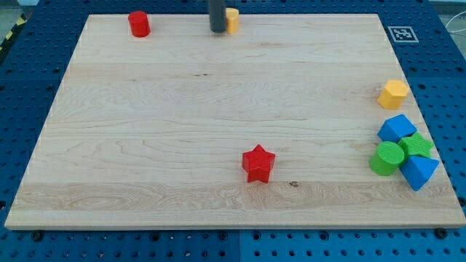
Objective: Push the yellow heart to the top right
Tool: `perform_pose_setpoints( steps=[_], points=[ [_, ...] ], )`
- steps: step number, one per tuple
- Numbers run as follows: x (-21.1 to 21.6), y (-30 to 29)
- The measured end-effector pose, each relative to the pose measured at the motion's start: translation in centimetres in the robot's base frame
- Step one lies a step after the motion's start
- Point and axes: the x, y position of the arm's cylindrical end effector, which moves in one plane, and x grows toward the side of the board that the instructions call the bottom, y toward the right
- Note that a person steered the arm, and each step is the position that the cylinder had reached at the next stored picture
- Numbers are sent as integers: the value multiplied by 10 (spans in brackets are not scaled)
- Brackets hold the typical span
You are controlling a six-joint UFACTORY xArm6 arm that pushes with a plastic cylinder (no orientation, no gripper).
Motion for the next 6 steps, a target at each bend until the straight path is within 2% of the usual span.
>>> perform_pose_setpoints(
  steps=[1, 2, 3, 4, 6],
  points=[
    [-12, 29],
    [-15, 3],
    [-37, -2],
    [-40, 3],
    [-39, 50]
  ],
)
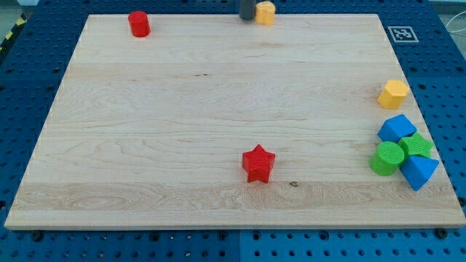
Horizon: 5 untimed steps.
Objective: Push the yellow heart to the top right
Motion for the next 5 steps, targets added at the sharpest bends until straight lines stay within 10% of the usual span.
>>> perform_pose_setpoints(
  steps=[5],
  points=[
    [31, 165]
  ],
)
